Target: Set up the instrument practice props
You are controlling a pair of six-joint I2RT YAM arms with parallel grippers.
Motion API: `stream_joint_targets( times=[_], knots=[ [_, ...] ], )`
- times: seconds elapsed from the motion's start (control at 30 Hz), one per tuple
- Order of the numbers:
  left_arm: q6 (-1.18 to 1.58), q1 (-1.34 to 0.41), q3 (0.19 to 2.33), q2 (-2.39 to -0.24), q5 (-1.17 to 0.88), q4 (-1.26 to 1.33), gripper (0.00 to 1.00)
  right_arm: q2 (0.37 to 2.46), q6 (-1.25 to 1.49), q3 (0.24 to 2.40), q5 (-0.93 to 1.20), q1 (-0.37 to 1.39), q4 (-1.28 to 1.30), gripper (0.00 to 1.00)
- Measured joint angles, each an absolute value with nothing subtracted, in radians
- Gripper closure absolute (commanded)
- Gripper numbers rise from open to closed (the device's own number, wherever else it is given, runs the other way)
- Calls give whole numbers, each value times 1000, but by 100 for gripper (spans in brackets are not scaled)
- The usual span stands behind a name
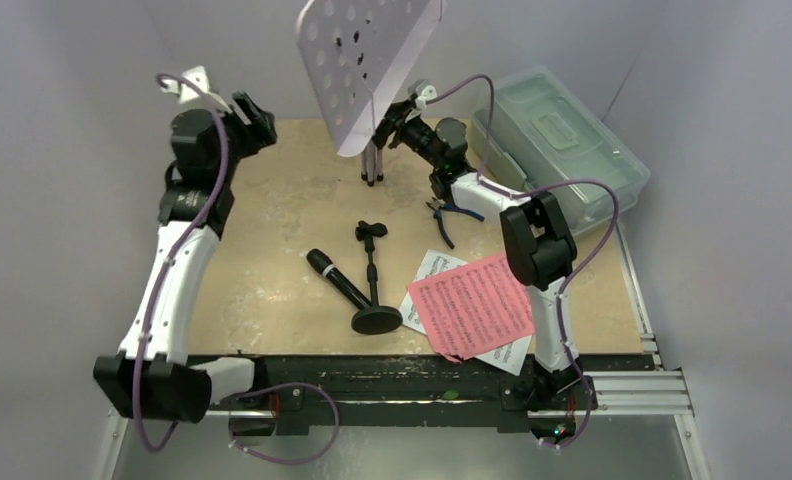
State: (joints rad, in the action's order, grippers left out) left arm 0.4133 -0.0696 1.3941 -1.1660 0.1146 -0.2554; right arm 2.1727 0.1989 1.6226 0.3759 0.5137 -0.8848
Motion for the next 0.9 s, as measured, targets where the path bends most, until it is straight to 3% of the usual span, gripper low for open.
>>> stream_joint_targets(
  times=[0.17,0.3,0.57,0.9],
  knots=[
    [484,-57,1145,-1272,-29,-165,31,2182,280,1641,439,459,-875,100],
    [512,-54,1084,-1291,-233,30,32,2211,332,1686,471,437,-867,100],
    [476,-98,1107,-1498,-509,525,37,2238,396,1732,572,443,-858,100],
    [343,-199,1325,-1730,-561,603,43,2241,395,1752,612,472,-801,100]
  ],
)
